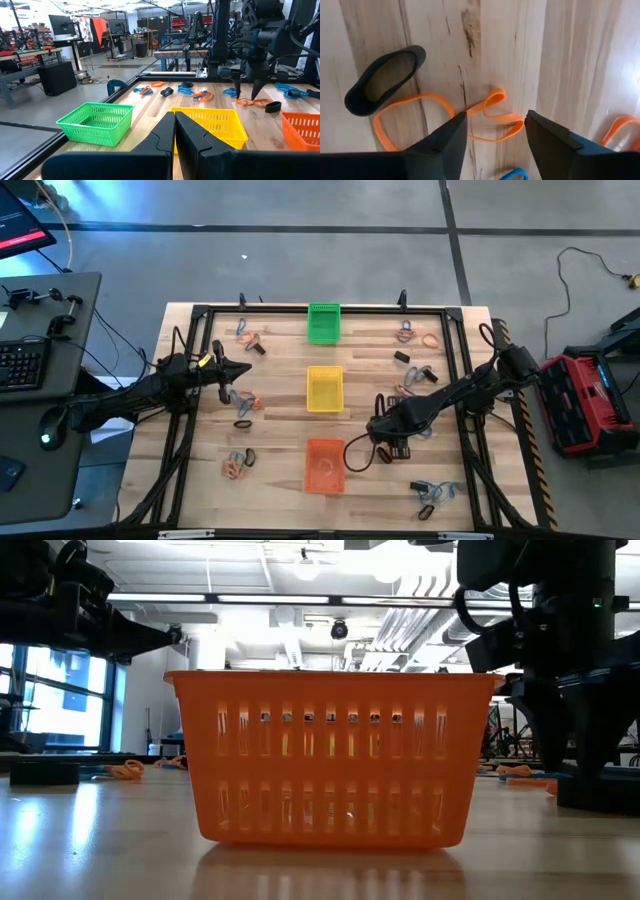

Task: Sort rubber bands into baskets
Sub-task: Put the orange rubber band into the yellow bin

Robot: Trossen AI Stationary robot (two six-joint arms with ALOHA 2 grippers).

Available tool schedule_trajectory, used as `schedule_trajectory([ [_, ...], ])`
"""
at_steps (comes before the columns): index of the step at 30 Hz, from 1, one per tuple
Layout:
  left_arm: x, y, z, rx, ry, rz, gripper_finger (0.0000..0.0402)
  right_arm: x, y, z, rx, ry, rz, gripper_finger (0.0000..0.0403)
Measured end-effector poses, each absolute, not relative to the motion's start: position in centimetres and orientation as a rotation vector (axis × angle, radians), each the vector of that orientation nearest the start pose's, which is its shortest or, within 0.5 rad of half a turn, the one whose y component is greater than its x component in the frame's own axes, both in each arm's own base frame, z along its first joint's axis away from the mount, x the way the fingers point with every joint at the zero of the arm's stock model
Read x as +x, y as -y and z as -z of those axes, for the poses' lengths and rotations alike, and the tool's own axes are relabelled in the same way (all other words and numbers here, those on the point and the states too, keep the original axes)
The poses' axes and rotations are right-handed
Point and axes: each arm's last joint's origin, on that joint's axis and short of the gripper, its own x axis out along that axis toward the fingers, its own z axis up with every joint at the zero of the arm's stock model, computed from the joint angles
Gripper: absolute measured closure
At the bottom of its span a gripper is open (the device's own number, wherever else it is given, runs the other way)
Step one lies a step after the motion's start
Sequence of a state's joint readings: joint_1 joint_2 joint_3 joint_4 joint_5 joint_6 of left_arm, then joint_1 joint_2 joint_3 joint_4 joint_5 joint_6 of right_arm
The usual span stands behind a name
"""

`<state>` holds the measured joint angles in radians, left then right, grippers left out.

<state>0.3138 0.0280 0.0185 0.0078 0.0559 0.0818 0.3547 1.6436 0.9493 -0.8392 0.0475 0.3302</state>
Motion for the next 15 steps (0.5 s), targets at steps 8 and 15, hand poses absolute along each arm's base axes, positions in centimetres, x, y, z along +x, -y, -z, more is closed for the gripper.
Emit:
schedule_trajectory([
  [8,9.4,-2.9,-16.8,0.081,-0.012,-0.258,0.0398,25.3,-9.3,-15.7,-0.150,-1.499,-0.078,0.0222],
  [15,9.4,-2.9,-16.8,0.081,-0.013,-0.258,0.0398,24.5,-9.0,-14.5,-0.189,-1.530,-0.119,0.0265],
])
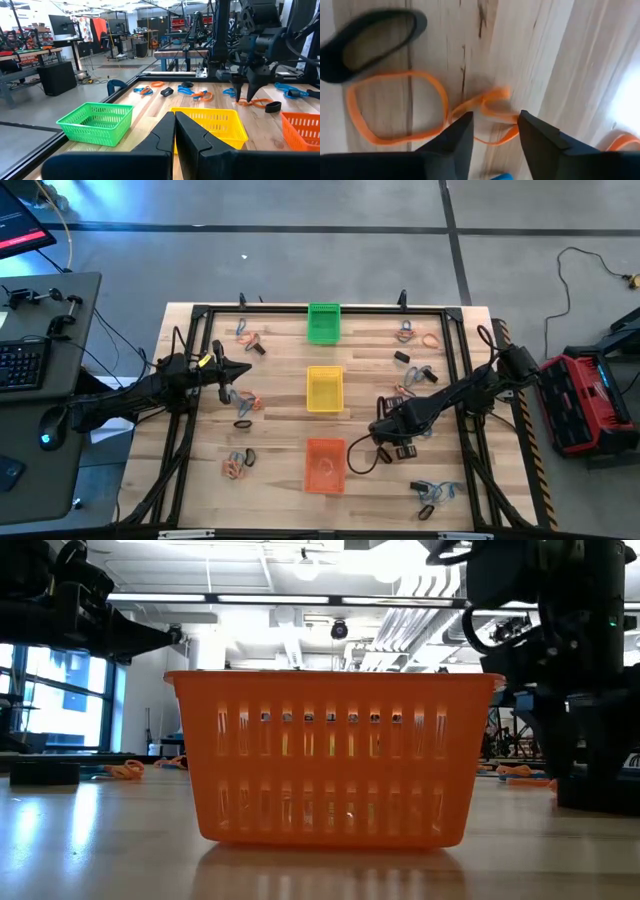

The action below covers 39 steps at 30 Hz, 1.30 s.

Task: Sort rubber bands into baskets
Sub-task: Put the orange rubber band into the yellow bin

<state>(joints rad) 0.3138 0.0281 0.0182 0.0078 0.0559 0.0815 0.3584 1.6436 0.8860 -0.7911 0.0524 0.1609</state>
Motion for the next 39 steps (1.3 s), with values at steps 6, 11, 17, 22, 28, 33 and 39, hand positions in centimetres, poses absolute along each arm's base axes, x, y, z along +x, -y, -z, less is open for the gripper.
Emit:
schedule_trajectory([
  [6,9.4,-2.9,-16.8,0.081,-0.013,-0.257,0.0398,24.7,-9.0,-14.5,-0.205,-1.502,-0.139,0.0314],
  [11,9.4,-2.9,-16.8,0.081,-0.013,-0.257,0.0398,24.8,-8.8,-14.6,-0.228,-1.498,-0.161,0.0381],
  [17,9.4,-2.9,-16.8,0.081,-0.013,-0.257,0.0398,24.9,-8.8,-14.6,-0.242,-1.498,-0.174,0.0389],
  [22,9.4,-2.9,-16.9,0.091,-0.010,-0.257,0.0398,25.4,-9.0,-15.3,-0.232,-1.474,-0.179,0.0399],
  [28,9.4,-2.9,-17.0,0.149,-0.008,-0.258,0.0398,26.2,-9.3,-16.3,-0.203,-1.440,-0.167,0.0399],
  [33,9.4,-2.9,-17.0,0.127,-0.005,-0.258,0.0398,26.3,-9.4,-16.5,-0.174,-1.443,-0.143,0.0396],
  [39,9.4,-2.9,-17.0,0.126,-0.006,-0.258,0.0398,26.0,-9.3,-16.5,-0.146,-1.476,-0.106,0.0336],
])
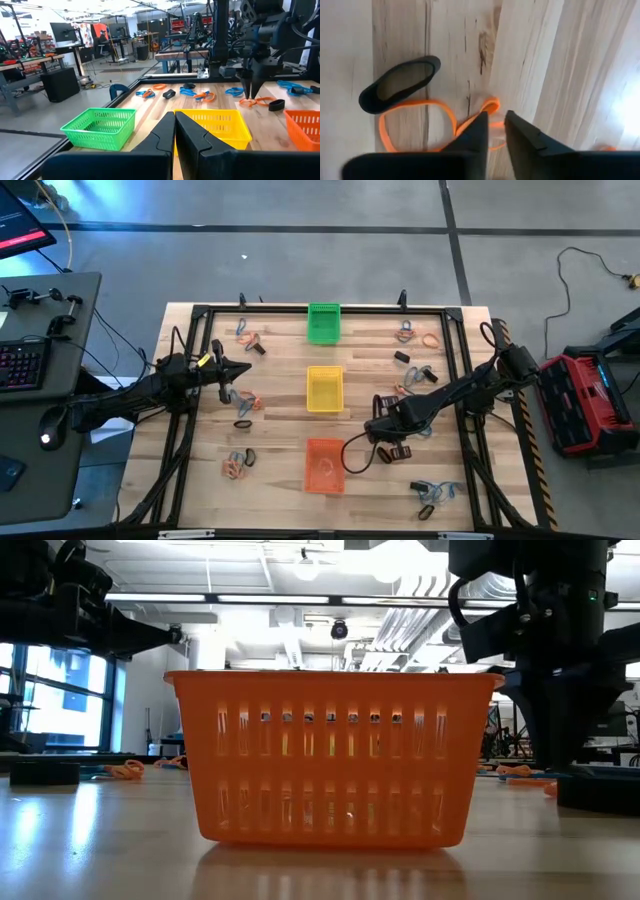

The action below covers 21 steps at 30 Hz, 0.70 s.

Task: Sort rubber bands into baskets
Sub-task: Put the orange rubber band into the yellow bin

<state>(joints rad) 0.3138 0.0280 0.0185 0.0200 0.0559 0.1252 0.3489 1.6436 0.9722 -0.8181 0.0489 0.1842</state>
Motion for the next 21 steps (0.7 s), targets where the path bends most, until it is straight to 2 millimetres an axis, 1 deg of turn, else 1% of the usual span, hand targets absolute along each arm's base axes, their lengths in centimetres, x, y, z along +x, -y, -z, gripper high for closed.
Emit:
schedule_trajectory([
  [4,9.4,-2.9,-17.0,0.127,-0.006,-0.258,0.0398,25.9,-9.2,-16.4,-0.165,-1.481,-0.109,0.0277],
  [6,9.4,-2.9,-17.0,0.126,-0.006,-0.258,0.0398,25.9,-9.3,-16.4,-0.192,-1.473,-0.133,0.0258],
  [8,9.4,-2.9,-17.0,0.127,-0.006,-0.258,0.0398,26.0,-9.3,-16.4,-0.220,-1.469,-0.158,0.0248],
  [12,9.4,-2.9,-17.0,0.127,-0.006,-0.258,0.0398,26.0,-9.2,-16.2,-0.253,-1.473,-0.185,0.0251],
  [18,9.4,-2.9,-17.0,0.127,-0.006,-0.258,0.0398,26.4,-9.5,-14.1,-0.291,-1.544,-0.257,0.0270],
  [21,9.4,-2.9,-17.0,0.127,-0.006,-0.258,0.0398,26.6,-9.6,-13.7,-0.296,-1.552,-0.261,0.0287],
])
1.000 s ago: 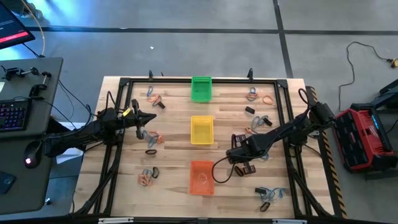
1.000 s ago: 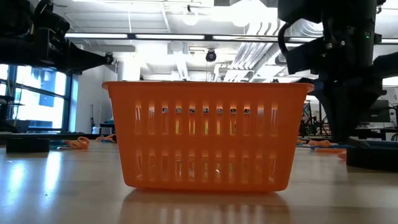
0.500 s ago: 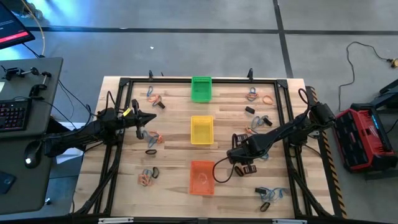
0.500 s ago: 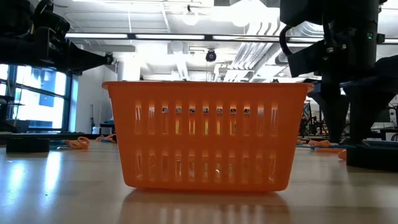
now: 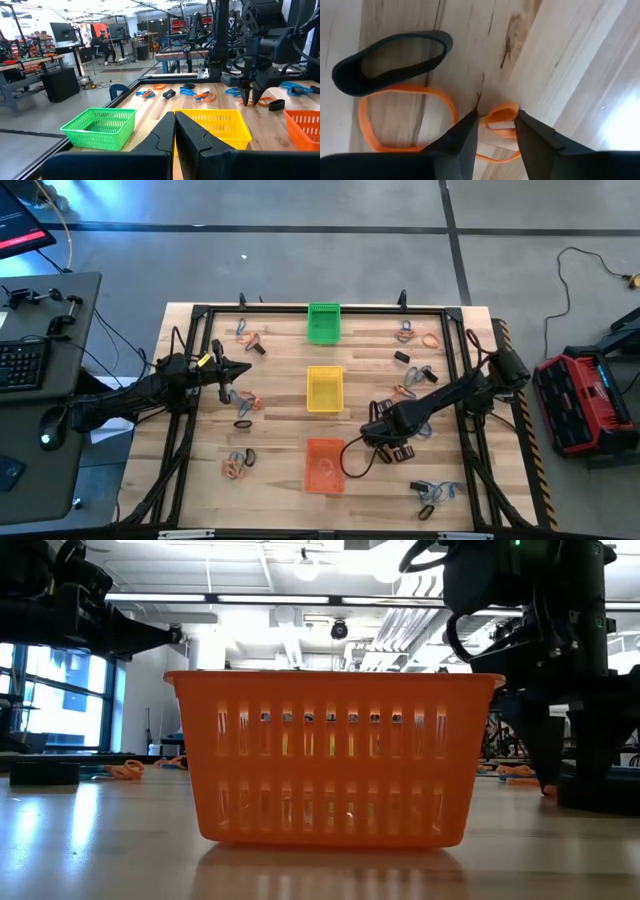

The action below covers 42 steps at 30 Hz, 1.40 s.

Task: Sort rubber bands into baskets
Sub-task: Put the orange rubber band into the yellow bin

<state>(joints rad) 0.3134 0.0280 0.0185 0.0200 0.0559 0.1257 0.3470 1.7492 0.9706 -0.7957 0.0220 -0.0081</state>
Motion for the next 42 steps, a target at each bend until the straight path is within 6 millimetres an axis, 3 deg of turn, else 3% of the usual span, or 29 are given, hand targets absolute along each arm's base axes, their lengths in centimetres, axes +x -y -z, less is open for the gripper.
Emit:
schedule_trajectory([
  [10,9.4,-2.9,-17.0,0.128,-0.006,-0.258,0.0398,26.5,-9.6,-14.1,-0.246,-1.546,-0.264,0.0397],
  [19,9.4,-2.9,-17.0,0.133,-0.004,-0.258,0.0398,28.3,-9.1,-16.9,-0.186,-1.455,-0.214,0.0399],
  [29,9.4,-2.9,-17.0,0.134,-0.002,-0.259,0.0398,29.6,-7.6,-21.5,-0.160,-1.156,-0.132,0.0402],
  [42,9.4,-2.9,-16.9,0.120,-0.008,-0.275,0.0398,33.6,-5.8,-23.0,-0.146,-0.770,0.002,0.0403],
])
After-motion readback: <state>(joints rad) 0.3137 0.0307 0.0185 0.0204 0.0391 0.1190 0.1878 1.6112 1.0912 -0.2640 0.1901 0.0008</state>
